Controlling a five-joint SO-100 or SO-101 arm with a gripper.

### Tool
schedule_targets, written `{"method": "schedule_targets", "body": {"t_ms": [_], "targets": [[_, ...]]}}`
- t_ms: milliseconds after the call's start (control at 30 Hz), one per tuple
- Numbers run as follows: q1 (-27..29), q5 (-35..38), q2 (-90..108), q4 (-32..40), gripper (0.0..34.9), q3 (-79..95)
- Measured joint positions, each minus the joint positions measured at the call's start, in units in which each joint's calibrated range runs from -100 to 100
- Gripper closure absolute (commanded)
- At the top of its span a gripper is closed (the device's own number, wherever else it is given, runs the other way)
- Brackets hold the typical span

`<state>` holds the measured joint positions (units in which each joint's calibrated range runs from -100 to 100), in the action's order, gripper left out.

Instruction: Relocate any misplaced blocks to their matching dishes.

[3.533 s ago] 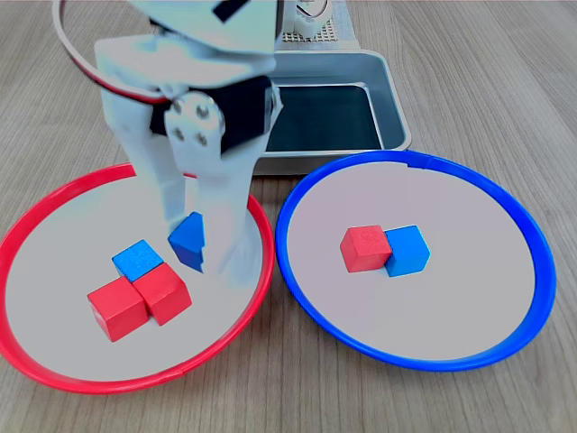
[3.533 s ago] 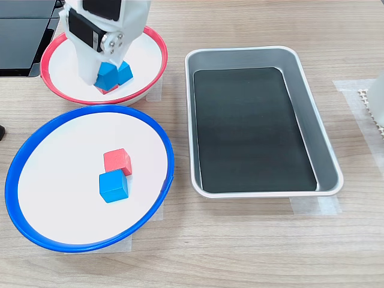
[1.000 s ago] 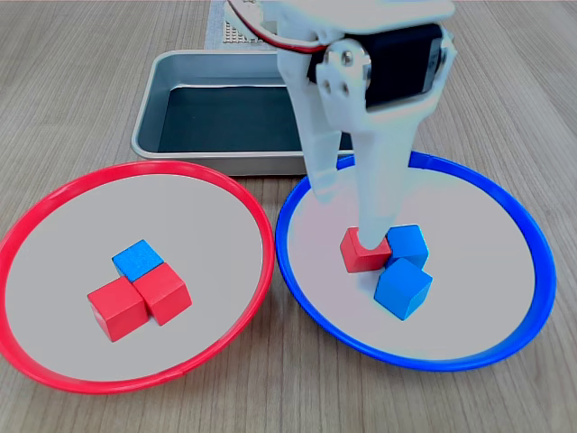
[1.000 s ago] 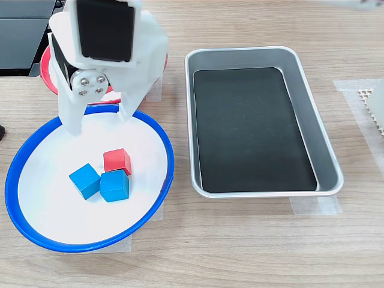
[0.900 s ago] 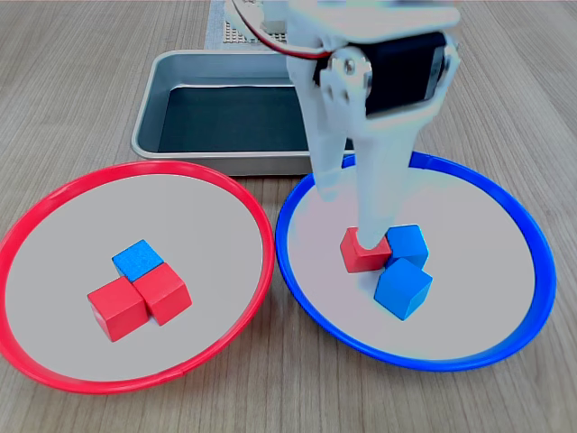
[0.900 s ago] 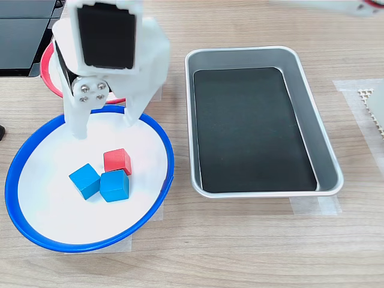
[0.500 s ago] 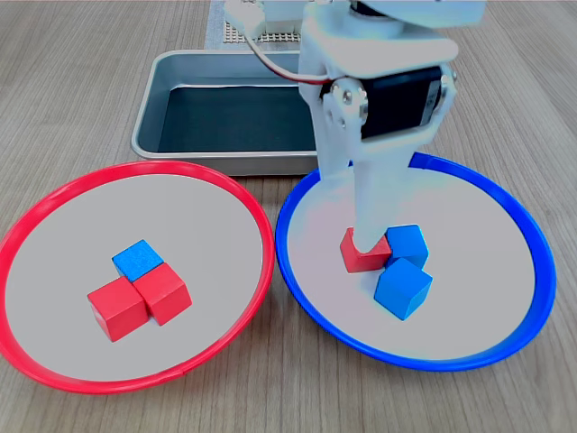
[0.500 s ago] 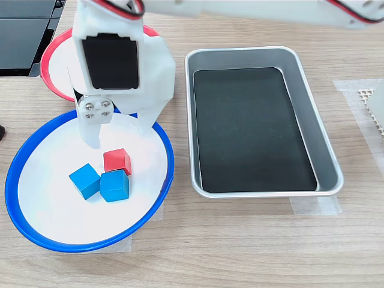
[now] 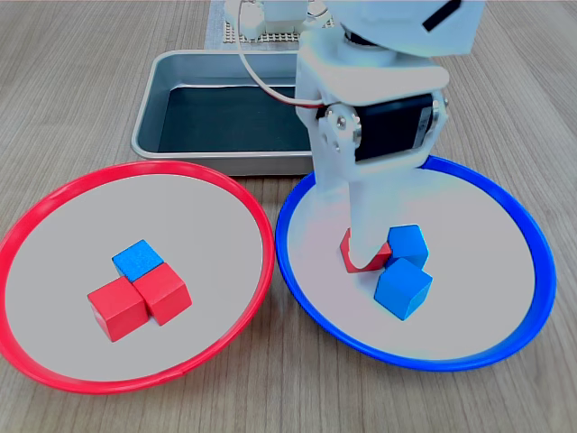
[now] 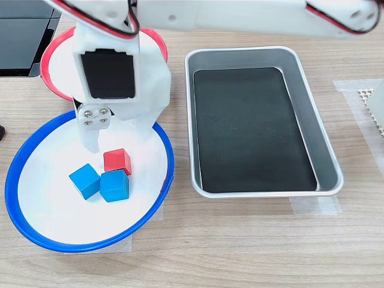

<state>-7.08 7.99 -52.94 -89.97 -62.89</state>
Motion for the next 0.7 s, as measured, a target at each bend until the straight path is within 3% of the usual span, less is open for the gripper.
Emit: {"method": "schedule_targets", "body": {"t_ms": [700], "targets": [[-1.5,-0.6,-5.2,0.9,21.2,-4.1]]}}
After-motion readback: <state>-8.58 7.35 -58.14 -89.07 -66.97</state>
